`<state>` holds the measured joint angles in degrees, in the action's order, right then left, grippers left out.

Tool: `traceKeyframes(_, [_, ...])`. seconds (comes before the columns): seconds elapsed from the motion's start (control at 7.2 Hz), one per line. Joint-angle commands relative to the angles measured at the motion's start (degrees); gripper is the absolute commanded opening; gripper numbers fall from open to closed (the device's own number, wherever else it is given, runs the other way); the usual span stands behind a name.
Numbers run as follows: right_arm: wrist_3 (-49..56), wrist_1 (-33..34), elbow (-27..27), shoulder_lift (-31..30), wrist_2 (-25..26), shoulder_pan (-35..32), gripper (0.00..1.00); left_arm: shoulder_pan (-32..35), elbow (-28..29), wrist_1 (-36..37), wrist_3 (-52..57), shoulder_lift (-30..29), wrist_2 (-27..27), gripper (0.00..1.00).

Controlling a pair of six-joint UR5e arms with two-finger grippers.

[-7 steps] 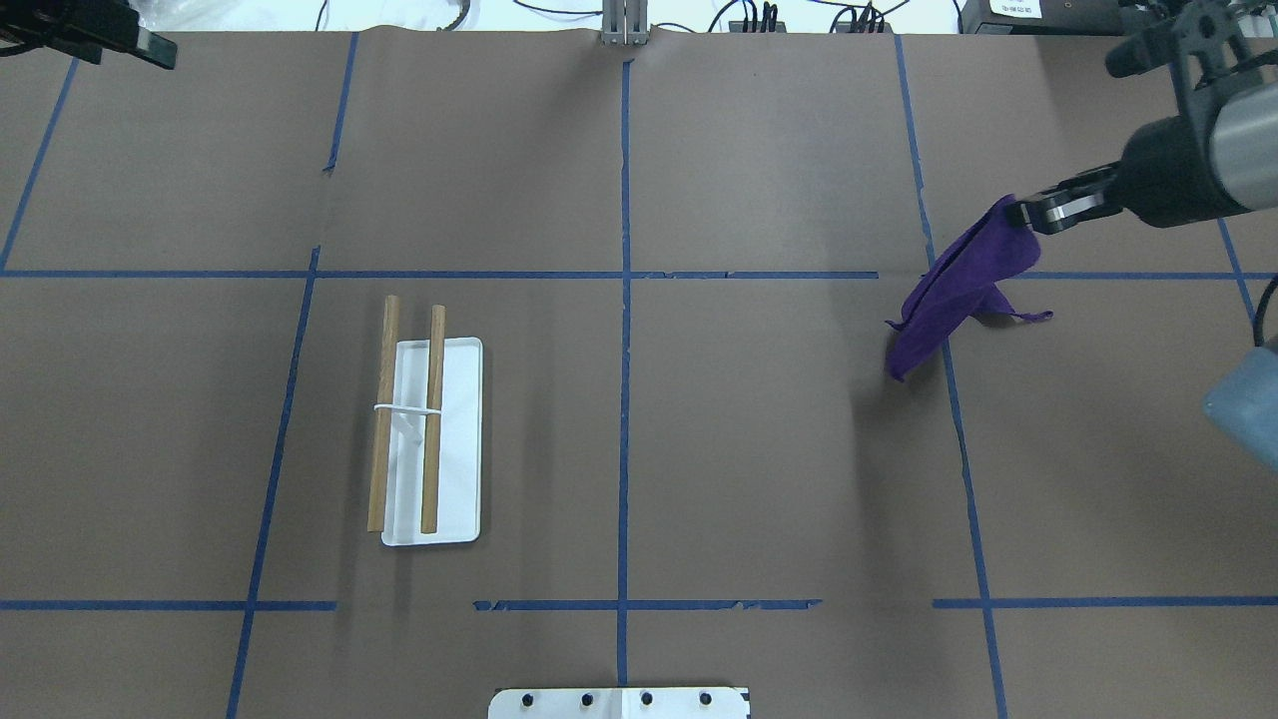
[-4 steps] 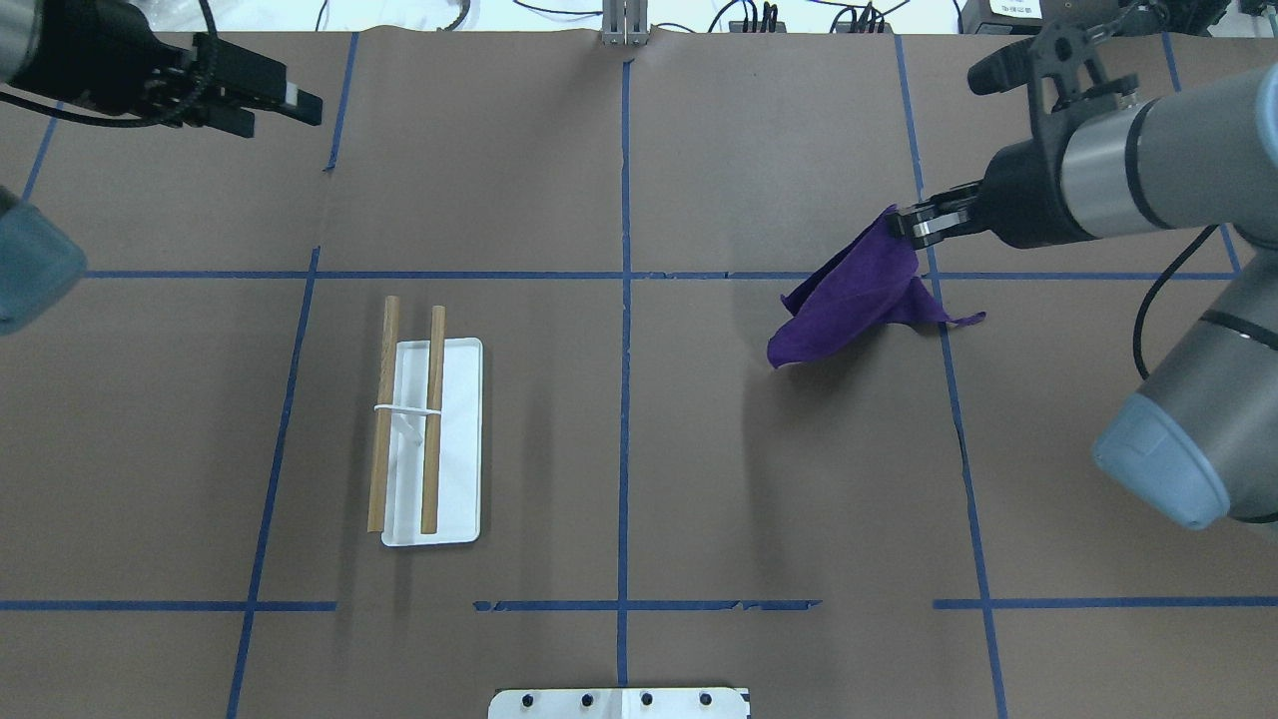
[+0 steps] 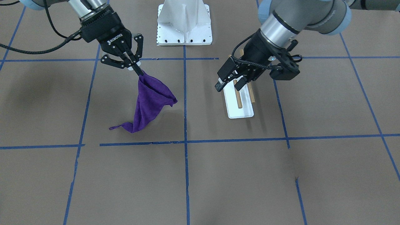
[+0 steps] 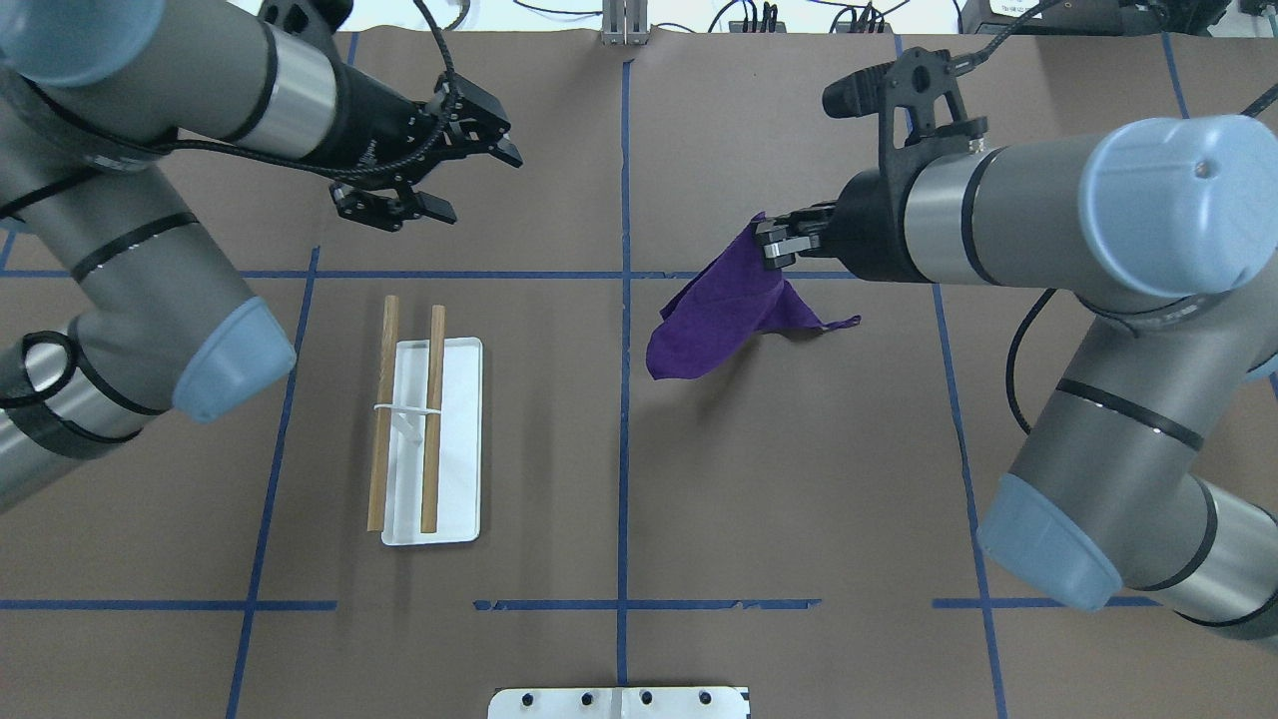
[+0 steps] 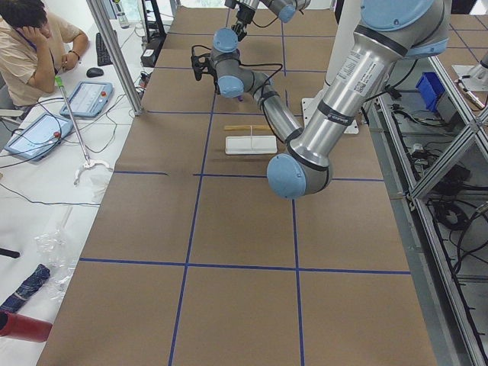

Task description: Hang towel on rack

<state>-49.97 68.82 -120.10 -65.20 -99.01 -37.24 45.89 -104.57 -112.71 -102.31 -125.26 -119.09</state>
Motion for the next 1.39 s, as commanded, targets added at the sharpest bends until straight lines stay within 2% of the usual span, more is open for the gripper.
traceKeyframes(0.0, [-0.47, 0.00, -0.57, 2.35, 3.39, 2.08, 0.00, -6.49, 1.02, 2.06, -12.18, -3.14, 5.77, 0.70])
traceKeyframes(0.14, [-0.47, -0.09, -0.57, 2.70, 3.65, 2.08, 0.00, -8.00, 3.90, 2.06, -15.96, -6.11, 7.19, 0.70])
traceKeyframes(0.56, [-0.48, -0.09, -1.01, 3.76, 5.40, 2.70, 0.00, -9.07, 6.64, 2.06, -19.77, -8.59, 7.21, 0.70])
traceKeyframes(1.25, [-0.48, -0.09, -2.24, 4.29, 6.03, 3.32, 0.00, -9.77, 7.62, 1.97, -20.21, -9.12, 7.21, 0.67])
